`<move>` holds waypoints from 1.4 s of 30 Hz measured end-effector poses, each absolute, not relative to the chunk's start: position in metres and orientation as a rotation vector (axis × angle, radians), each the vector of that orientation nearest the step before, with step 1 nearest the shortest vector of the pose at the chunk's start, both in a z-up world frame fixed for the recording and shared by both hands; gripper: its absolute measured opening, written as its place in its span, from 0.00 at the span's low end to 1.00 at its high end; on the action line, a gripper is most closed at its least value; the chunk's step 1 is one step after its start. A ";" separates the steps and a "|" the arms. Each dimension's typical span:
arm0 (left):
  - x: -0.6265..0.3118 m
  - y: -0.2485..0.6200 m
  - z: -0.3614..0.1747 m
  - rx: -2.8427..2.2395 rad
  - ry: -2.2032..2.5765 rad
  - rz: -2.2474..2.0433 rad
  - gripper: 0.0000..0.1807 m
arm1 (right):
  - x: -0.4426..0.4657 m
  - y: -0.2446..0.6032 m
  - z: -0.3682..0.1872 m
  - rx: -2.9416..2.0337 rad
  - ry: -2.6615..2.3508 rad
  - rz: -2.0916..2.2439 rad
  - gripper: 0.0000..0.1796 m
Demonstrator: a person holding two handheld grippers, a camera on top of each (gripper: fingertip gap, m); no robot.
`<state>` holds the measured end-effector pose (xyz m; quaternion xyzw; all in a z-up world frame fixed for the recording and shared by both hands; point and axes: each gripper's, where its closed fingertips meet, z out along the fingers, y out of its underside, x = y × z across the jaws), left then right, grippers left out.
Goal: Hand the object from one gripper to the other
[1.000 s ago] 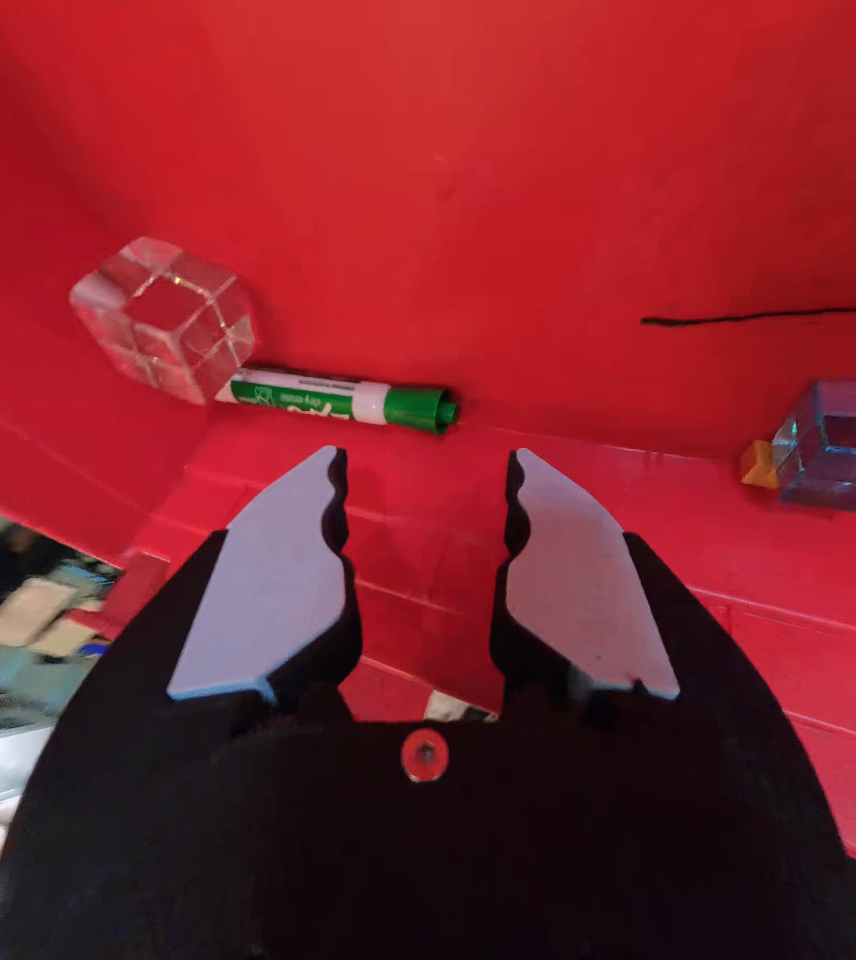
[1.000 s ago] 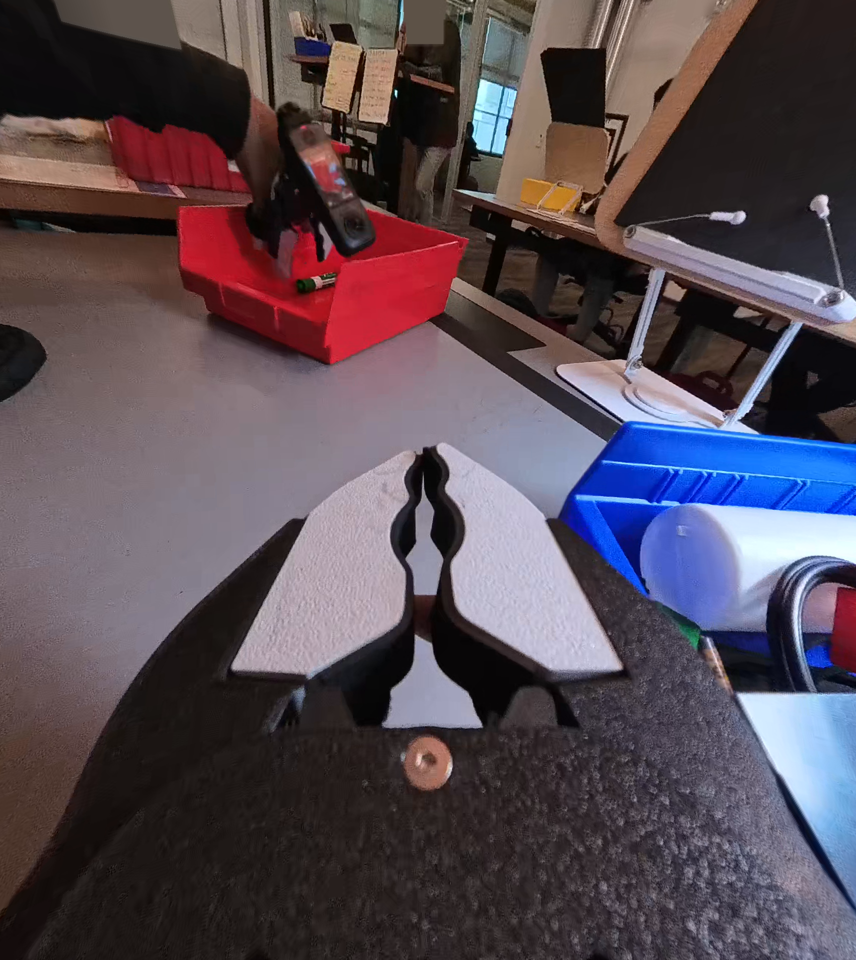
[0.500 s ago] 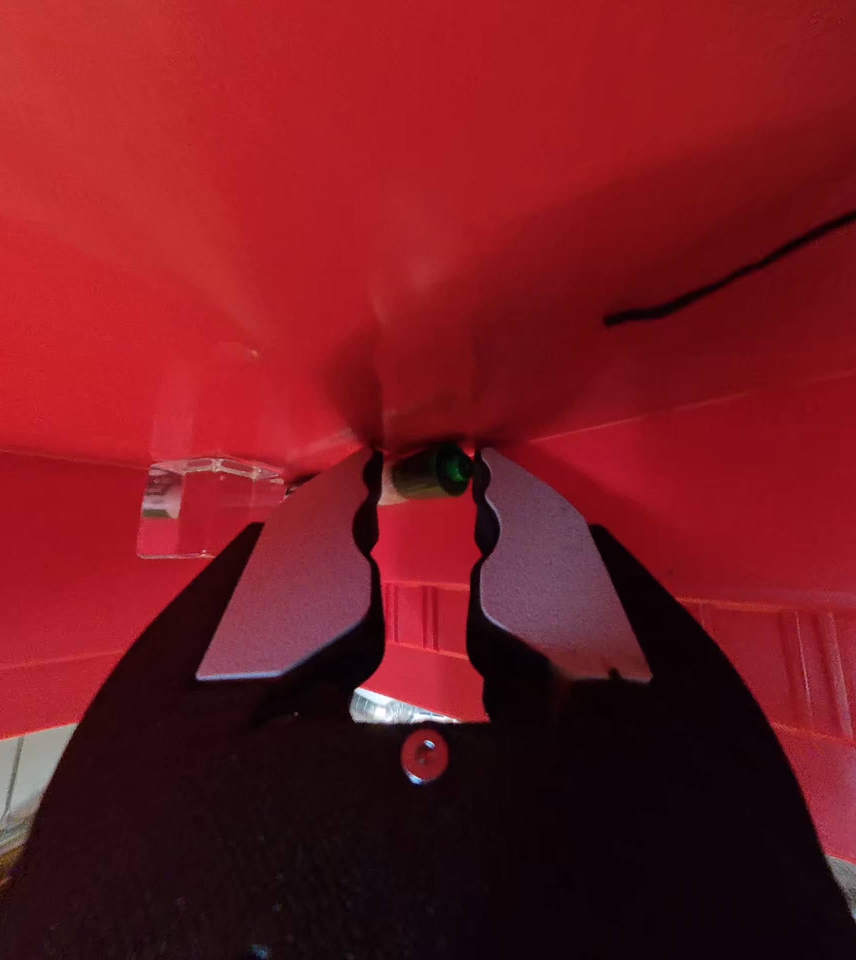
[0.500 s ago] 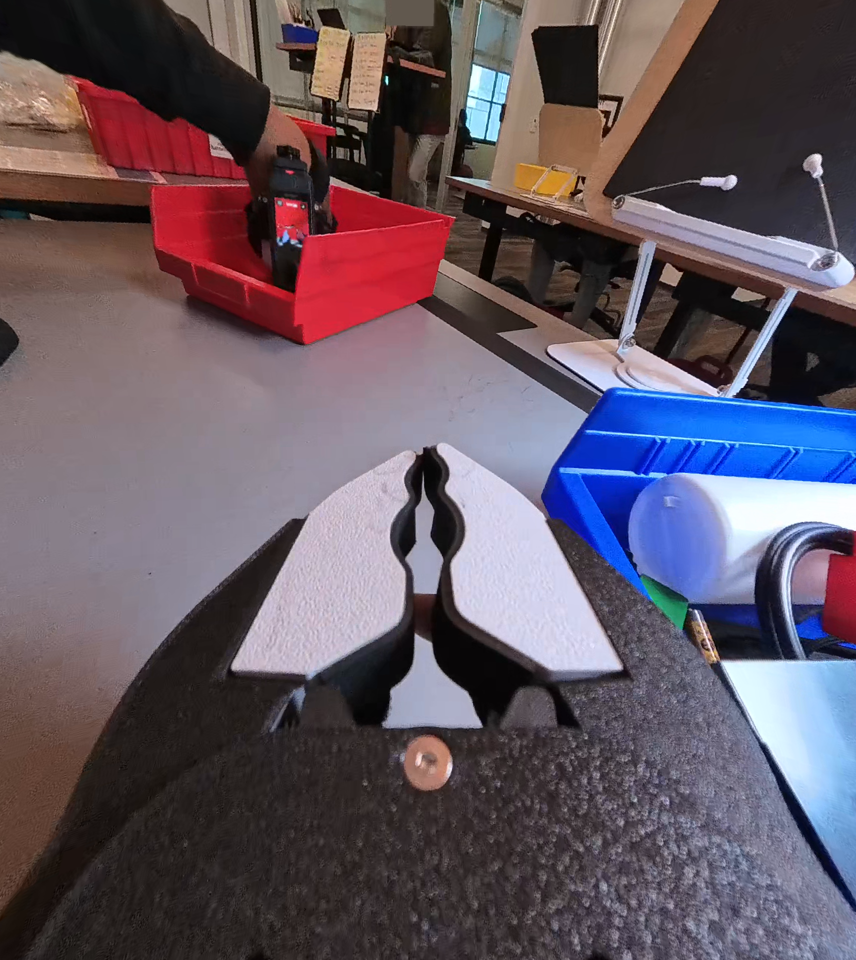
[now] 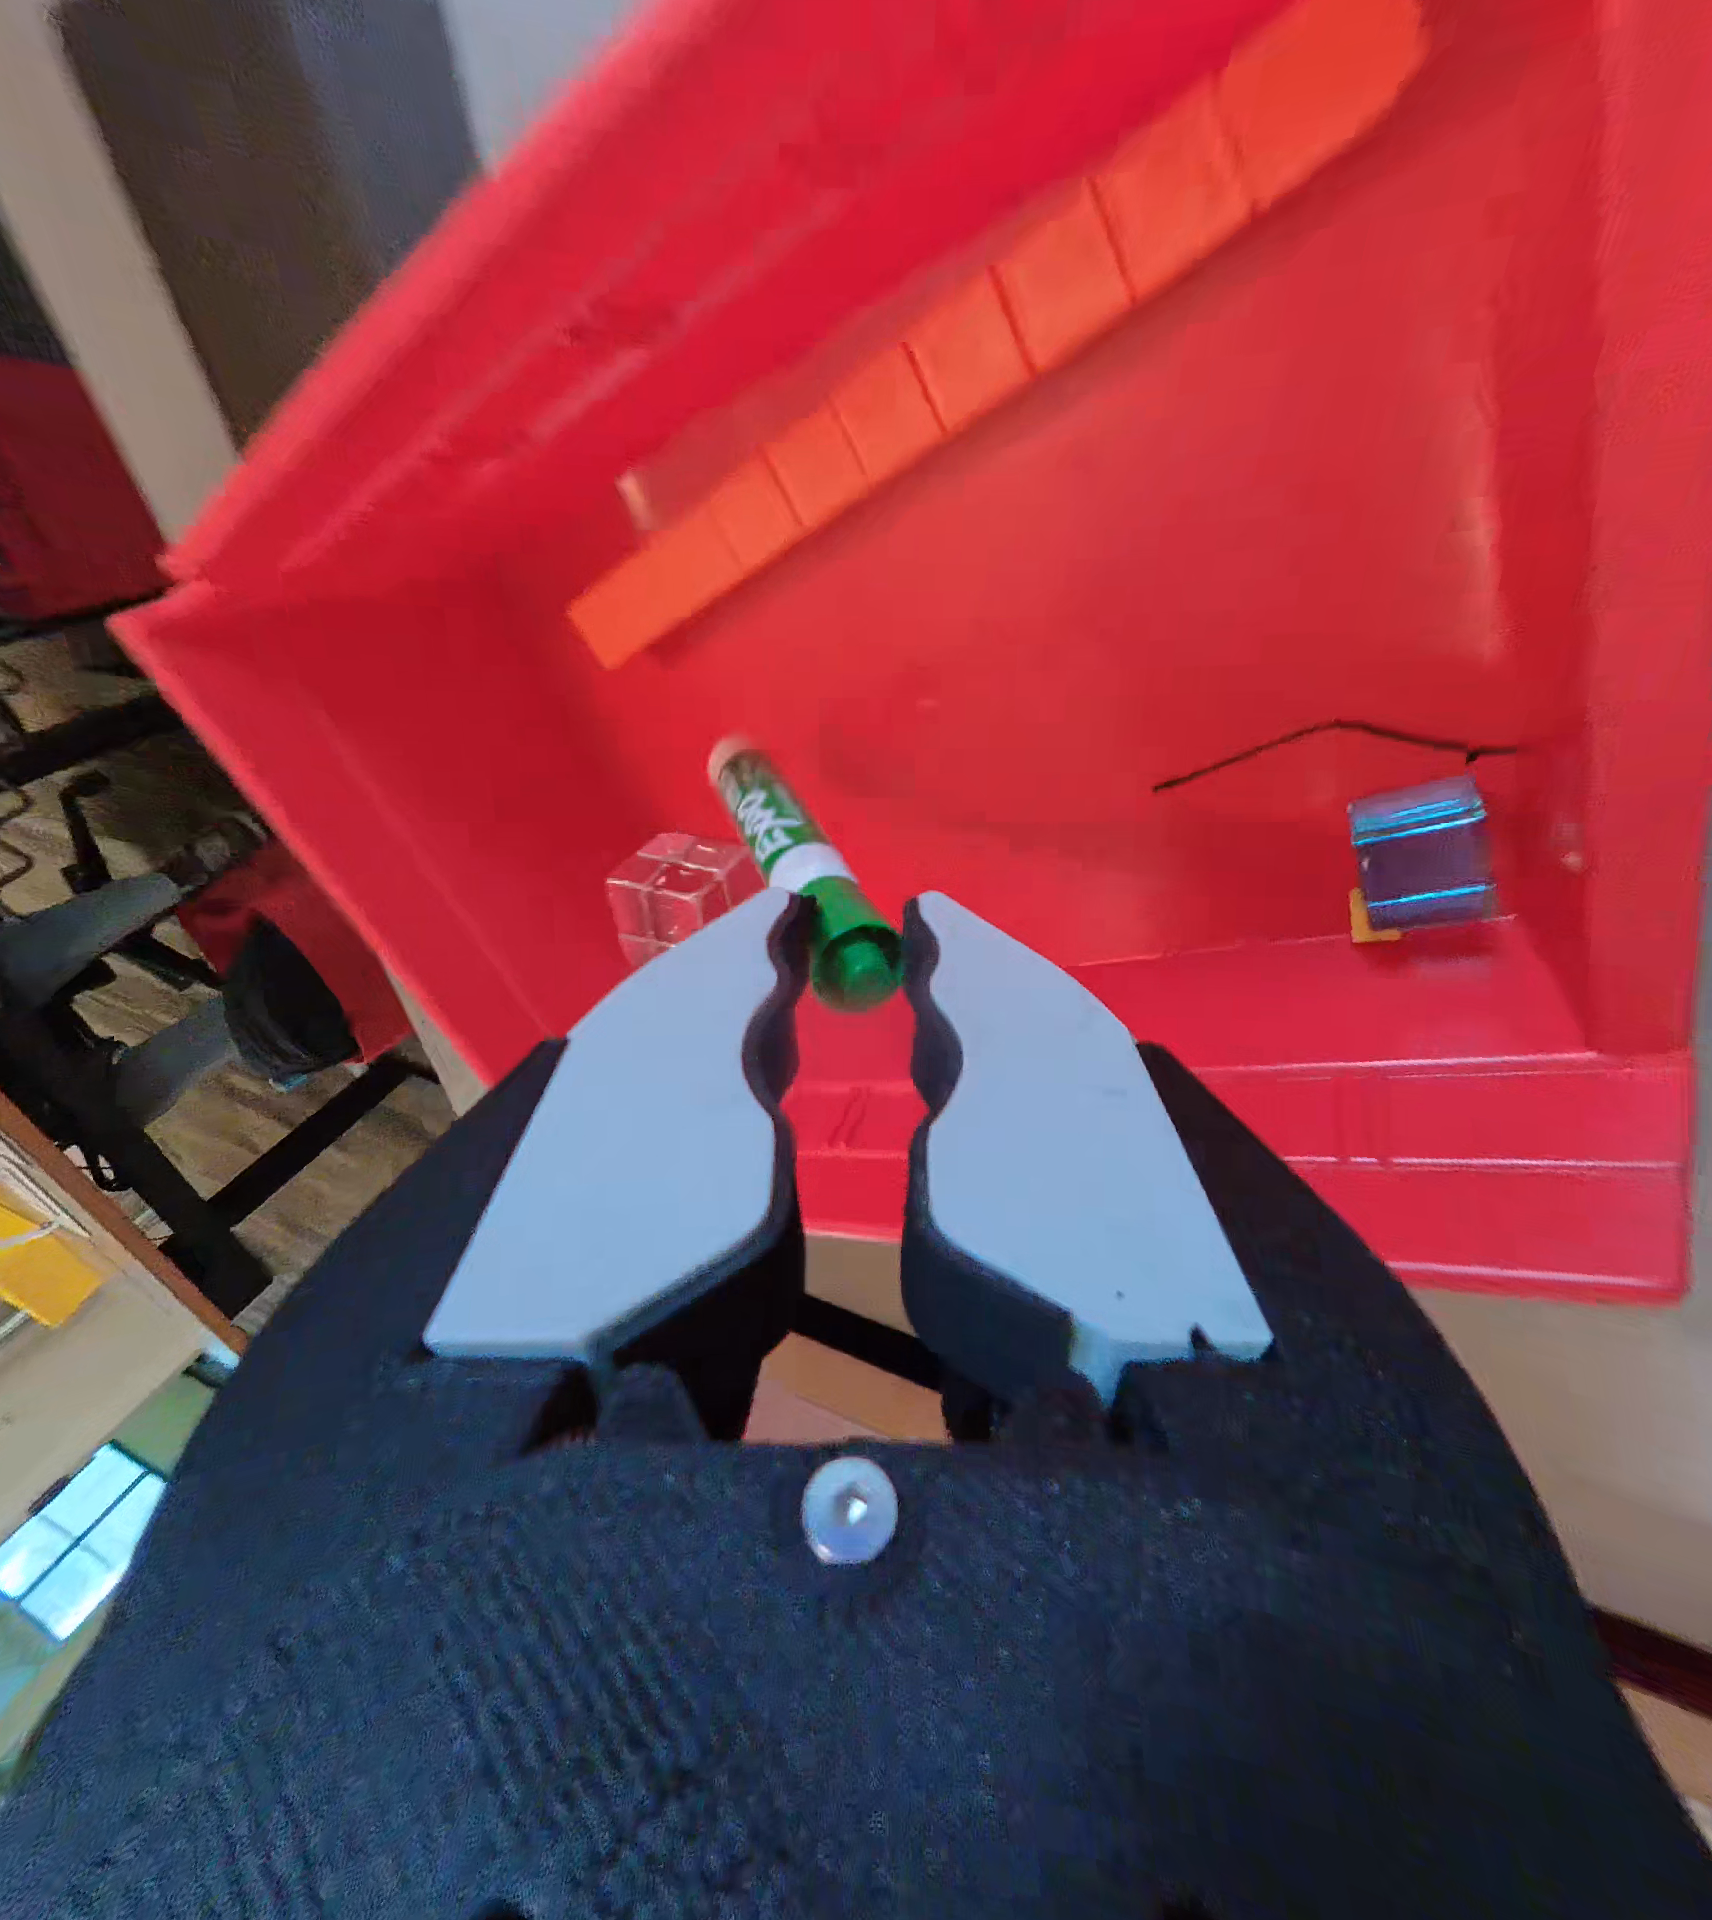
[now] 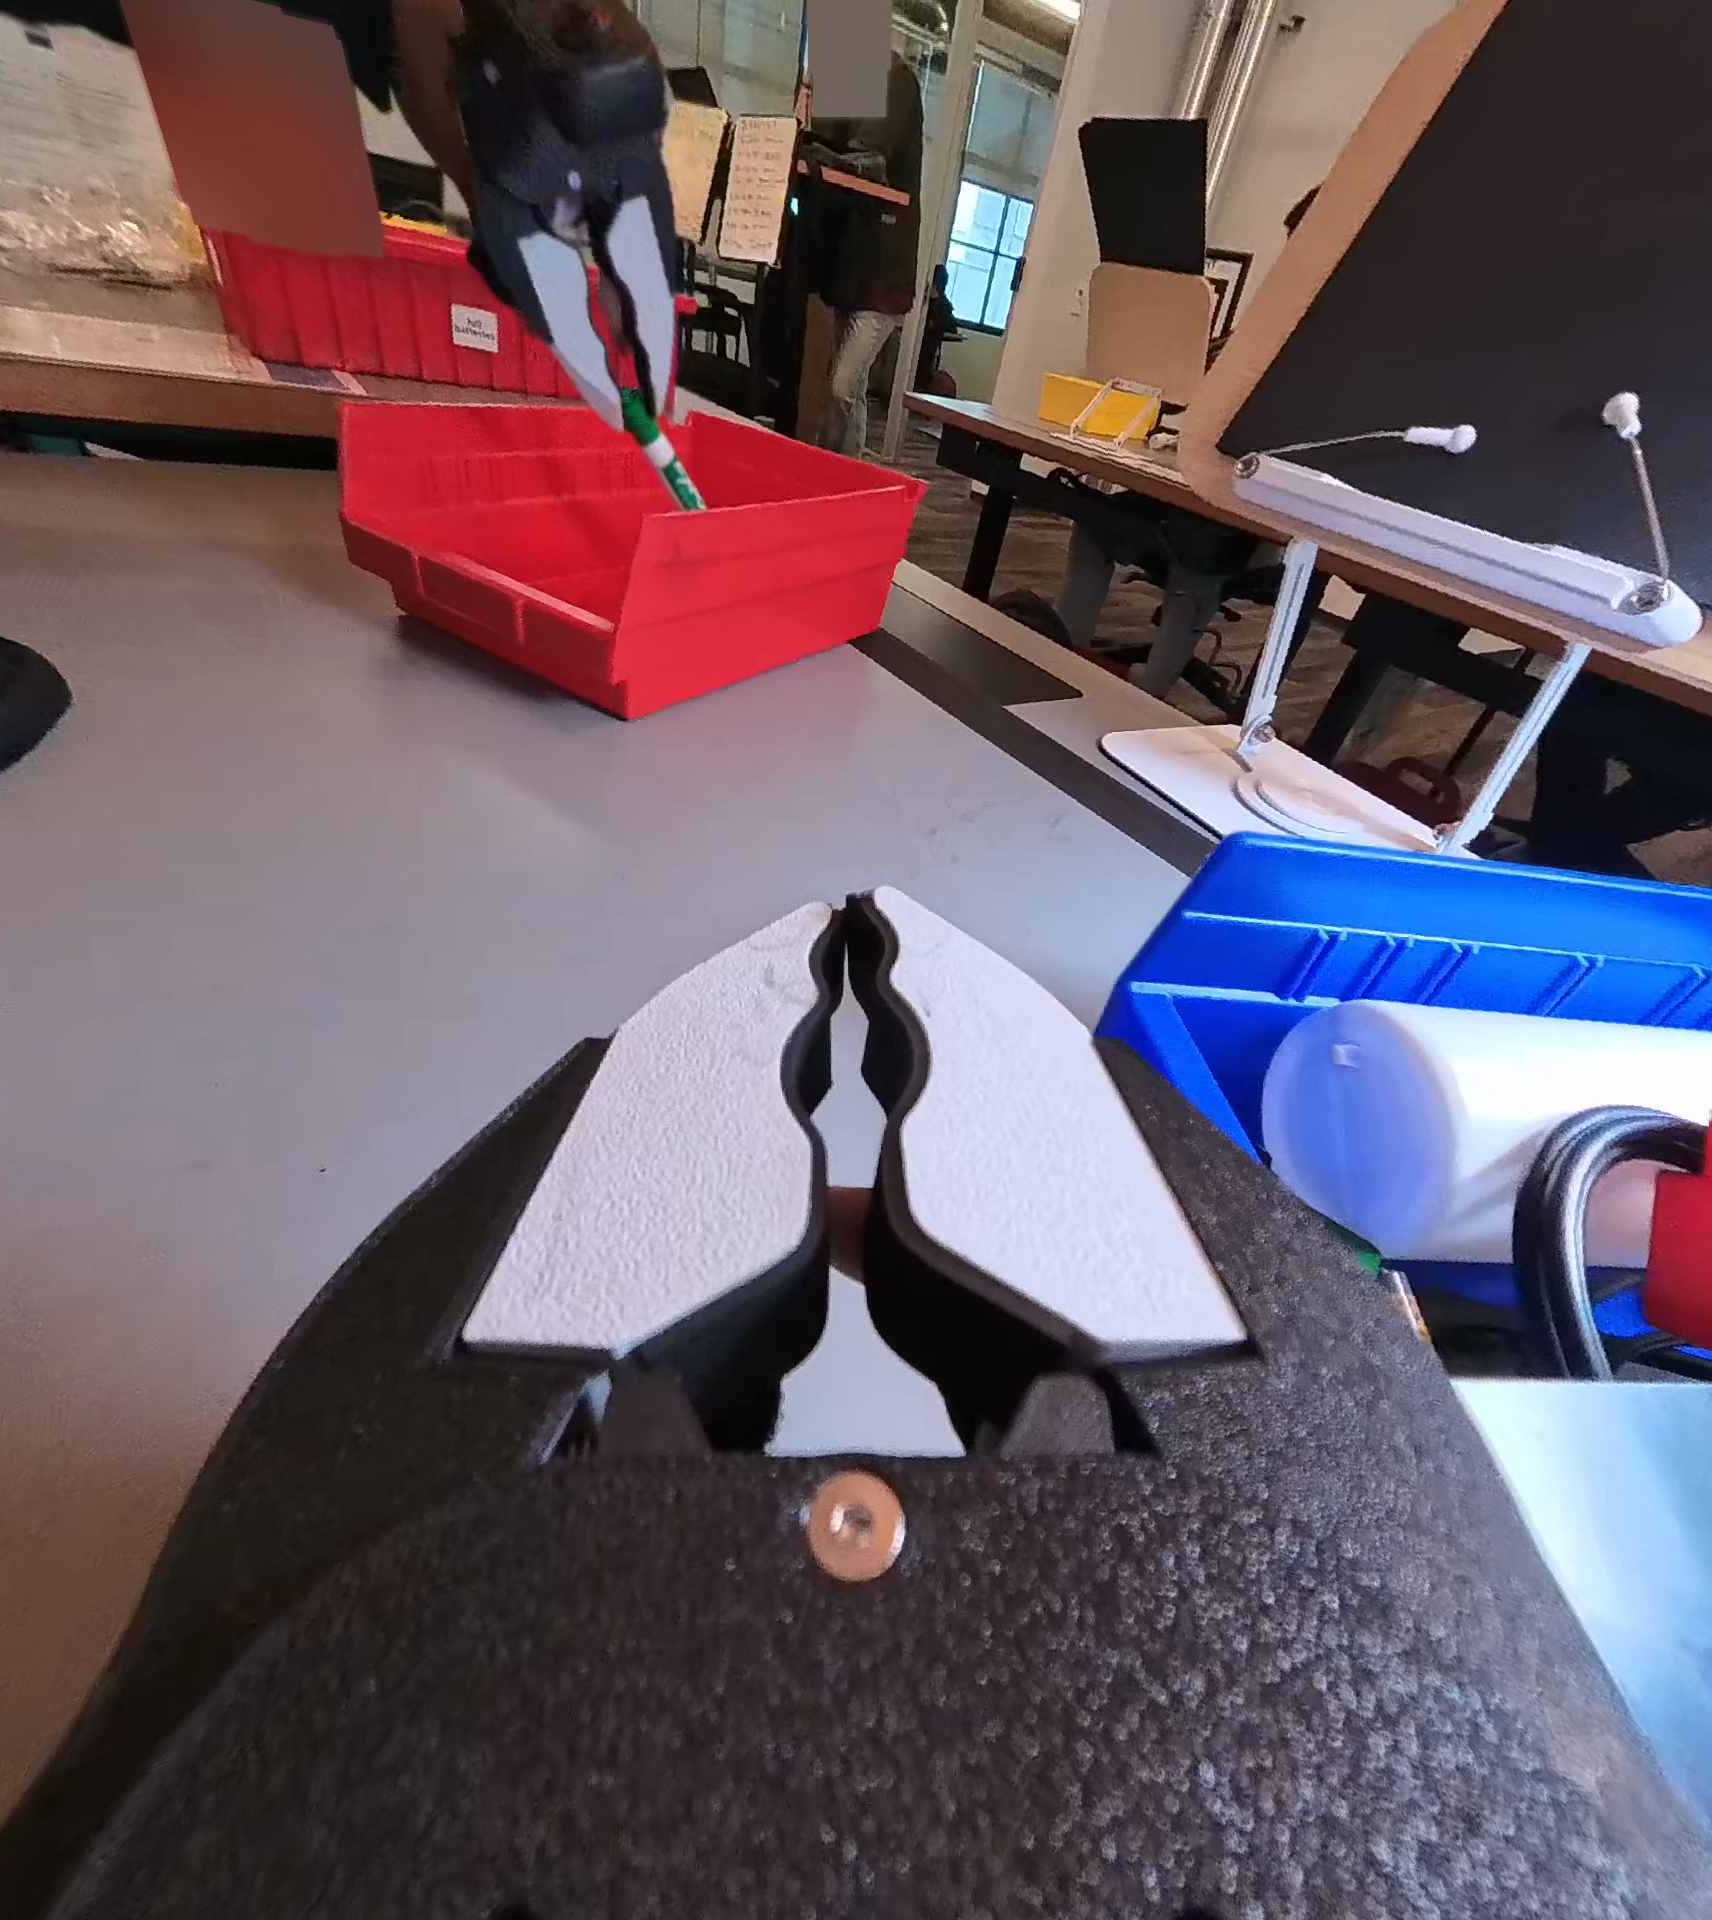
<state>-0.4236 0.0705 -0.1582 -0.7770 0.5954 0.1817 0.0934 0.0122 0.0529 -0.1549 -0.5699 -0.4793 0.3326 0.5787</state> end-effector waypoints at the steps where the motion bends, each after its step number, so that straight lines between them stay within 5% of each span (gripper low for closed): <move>1: -0.418 0.068 -0.148 -2.293 1.729 0.507 0.09 | 0.011 0.052 -0.154 -1.330 -1.121 0.785 0.00; 8: -0.347 0.048 -0.075 -2.042 1.571 0.294 0.09 | -0.010 0.044 -0.131 -1.271 -1.155 0.748 0.02; 15: -0.213 0.007 0.010 -1.474 1.397 -0.078 0.00 | -0.061 0.042 -0.076 -1.310 -0.983 1.227 0.31; 18: -0.170 -0.004 0.002 -1.339 1.341 -0.192 0.00 | -0.091 0.057 -0.093 -1.421 -0.975 1.336 0.40; 30: -0.165 0.025 -0.061 -1.434 1.077 -0.320 0.00 | -0.080 0.104 -0.185 -1.764 -1.281 0.681 0.31; 39: -0.181 0.051 -0.074 -1.478 0.798 -0.361 0.02 | -0.052 0.092 -0.271 -2.267 -1.517 0.359 0.44; 42: -0.180 0.052 -0.071 -1.486 0.760 -0.387 0.05 | -0.052 0.096 -0.269 -2.250 -1.546 0.397 0.25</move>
